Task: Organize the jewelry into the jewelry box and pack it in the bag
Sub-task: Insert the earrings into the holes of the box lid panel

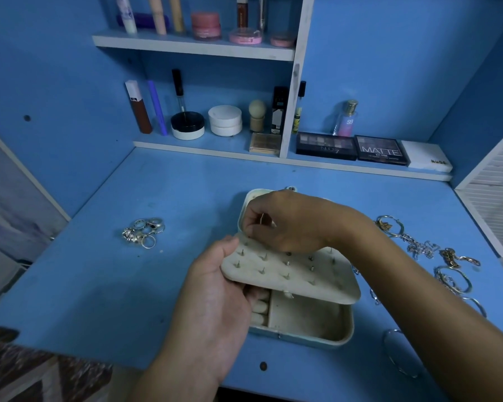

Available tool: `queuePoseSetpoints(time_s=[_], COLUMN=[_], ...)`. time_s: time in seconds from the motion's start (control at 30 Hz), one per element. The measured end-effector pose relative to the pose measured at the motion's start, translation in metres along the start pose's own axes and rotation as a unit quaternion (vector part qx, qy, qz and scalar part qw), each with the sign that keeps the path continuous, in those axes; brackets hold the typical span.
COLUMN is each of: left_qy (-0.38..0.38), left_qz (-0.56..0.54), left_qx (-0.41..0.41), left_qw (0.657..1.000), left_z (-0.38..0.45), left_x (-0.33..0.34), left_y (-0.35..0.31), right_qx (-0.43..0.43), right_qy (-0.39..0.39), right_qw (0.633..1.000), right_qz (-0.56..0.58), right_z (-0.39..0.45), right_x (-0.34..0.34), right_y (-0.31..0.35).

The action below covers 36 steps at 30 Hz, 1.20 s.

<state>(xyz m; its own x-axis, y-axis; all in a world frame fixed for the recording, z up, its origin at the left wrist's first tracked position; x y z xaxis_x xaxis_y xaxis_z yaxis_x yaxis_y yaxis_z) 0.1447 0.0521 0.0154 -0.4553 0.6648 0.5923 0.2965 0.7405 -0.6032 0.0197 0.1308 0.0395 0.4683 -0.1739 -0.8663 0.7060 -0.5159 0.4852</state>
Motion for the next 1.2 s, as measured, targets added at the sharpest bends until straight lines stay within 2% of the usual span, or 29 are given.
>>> queuePoseSetpoints(time_s=[0.23, 0.3, 0.4, 0.53, 0.77, 0.93, 1.2], left_qy=[-0.052, -0.049, -0.041, -0.055, -0.059, -0.06, -0.046], left_qz=[-0.074, -0.082, -0.094, -0.102, -0.118, -0.107, -0.107], left_qx=[-0.016, -0.015, -0.016, -0.023, -0.029, -0.028, -0.027], left_qw=[0.996, 0.995, 0.995, 0.993, 0.991, 0.992, 0.993], left_z=[-0.001, -0.001, -0.002, 0.0, 0.0, -0.001, -0.001], left_x=[-0.004, -0.004, -0.003, -0.006, -0.005, -0.006, -0.007], left_y=[0.004, 0.003, 0.003, 0.006, 0.006, 0.008, 0.008], right_qx=[0.003, 0.015, 0.043, 0.091, 0.12, 0.133, 0.178], right_qy=[-0.028, -0.067, -0.167, -0.248, -0.217, -0.167, -0.137], right_qw=[0.996, 0.994, 0.984, 0.963, 0.948, 0.938, 0.895], right_qz=[0.08, 0.08, 0.048, -0.058, -0.198, -0.273, -0.385], right_z=[0.004, 0.009, 0.021, 0.047, 0.08, 0.091, 0.097], right_x=[-0.009, -0.015, -0.028, -0.038, -0.04, -0.04, -0.036], right_y=[-0.006, -0.018, -0.043, -0.082, -0.106, -0.104, -0.094])
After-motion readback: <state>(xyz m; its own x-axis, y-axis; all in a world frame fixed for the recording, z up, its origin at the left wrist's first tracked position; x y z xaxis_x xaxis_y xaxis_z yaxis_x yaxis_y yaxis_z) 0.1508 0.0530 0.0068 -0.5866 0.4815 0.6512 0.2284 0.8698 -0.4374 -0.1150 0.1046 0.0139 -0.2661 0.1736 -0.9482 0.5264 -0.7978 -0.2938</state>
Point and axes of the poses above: each hand's wrist, its own z-axis towards the middle knuckle, its own x-axis out of the palm, y = z × x, the point moved 4 cm from there along z, towards the middle knuckle, and after that the axes turned 6 degrees about -x, right-handed, at the moved point
